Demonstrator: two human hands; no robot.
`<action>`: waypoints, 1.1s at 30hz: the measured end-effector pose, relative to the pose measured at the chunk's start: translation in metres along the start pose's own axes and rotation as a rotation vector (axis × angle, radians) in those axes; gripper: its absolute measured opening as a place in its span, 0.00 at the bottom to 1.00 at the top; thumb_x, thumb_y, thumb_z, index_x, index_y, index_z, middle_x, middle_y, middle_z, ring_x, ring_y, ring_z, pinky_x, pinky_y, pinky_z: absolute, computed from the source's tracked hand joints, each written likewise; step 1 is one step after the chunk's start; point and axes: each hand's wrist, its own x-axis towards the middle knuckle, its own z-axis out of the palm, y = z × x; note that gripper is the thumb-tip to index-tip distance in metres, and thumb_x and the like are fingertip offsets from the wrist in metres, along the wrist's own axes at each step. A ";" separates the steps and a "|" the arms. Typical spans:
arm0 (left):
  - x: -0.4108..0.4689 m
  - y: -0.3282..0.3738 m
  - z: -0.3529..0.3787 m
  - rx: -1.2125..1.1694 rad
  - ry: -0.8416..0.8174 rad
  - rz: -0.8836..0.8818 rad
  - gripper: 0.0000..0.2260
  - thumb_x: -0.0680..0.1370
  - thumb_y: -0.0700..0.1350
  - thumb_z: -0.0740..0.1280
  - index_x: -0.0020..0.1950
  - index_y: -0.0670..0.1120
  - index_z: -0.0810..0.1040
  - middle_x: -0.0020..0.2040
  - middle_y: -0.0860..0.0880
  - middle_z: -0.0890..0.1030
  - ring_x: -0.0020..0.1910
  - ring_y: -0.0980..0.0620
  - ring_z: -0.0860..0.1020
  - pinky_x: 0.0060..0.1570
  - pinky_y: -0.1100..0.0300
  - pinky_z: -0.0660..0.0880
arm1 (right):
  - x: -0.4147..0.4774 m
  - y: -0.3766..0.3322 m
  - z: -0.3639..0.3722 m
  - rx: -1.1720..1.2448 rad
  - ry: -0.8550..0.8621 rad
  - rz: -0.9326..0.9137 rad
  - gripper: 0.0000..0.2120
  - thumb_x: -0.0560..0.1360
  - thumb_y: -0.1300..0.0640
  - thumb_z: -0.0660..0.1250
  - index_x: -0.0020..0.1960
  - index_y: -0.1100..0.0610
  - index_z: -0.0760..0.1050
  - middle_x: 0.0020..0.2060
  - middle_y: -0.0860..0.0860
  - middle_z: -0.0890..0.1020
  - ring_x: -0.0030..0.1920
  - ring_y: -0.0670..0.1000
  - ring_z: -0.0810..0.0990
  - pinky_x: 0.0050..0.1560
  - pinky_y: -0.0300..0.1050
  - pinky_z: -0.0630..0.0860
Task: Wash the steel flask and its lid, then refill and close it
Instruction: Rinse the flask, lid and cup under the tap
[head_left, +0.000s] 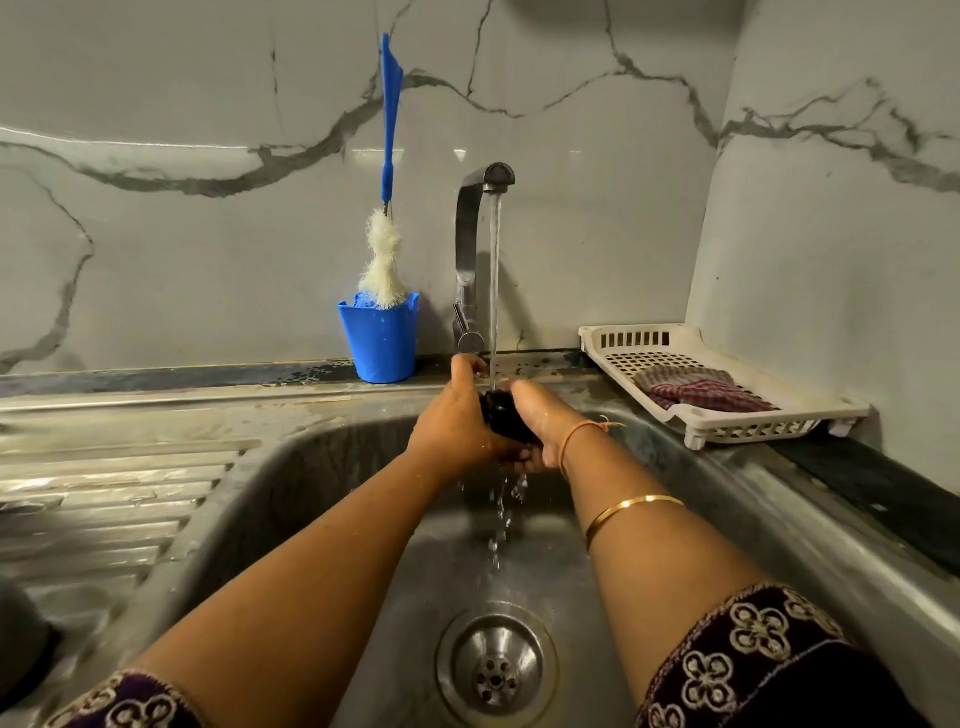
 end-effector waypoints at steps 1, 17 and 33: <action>0.000 -0.003 0.001 -0.011 -0.003 -0.010 0.40 0.65 0.42 0.79 0.67 0.50 0.55 0.48 0.52 0.76 0.44 0.53 0.78 0.45 0.59 0.78 | 0.002 0.001 0.001 -0.006 -0.010 -0.004 0.18 0.79 0.45 0.55 0.58 0.57 0.72 0.49 0.58 0.77 0.49 0.57 0.76 0.42 0.49 0.77; -0.003 -0.009 -0.001 -0.131 -0.189 -0.150 0.55 0.67 0.36 0.77 0.76 0.47 0.36 0.67 0.40 0.72 0.64 0.44 0.73 0.62 0.53 0.70 | 0.007 0.003 -0.001 -0.256 0.105 -0.253 0.20 0.74 0.43 0.63 0.58 0.57 0.73 0.51 0.58 0.80 0.47 0.58 0.81 0.45 0.49 0.80; 0.000 -0.004 -0.003 -0.014 -0.292 -0.139 0.10 0.75 0.35 0.65 0.43 0.50 0.71 0.38 0.51 0.74 0.39 0.55 0.74 0.45 0.61 0.74 | -0.010 -0.004 -0.013 0.466 -0.189 0.219 0.27 0.76 0.38 0.56 0.37 0.62 0.74 0.20 0.51 0.71 0.15 0.43 0.63 0.15 0.31 0.59</action>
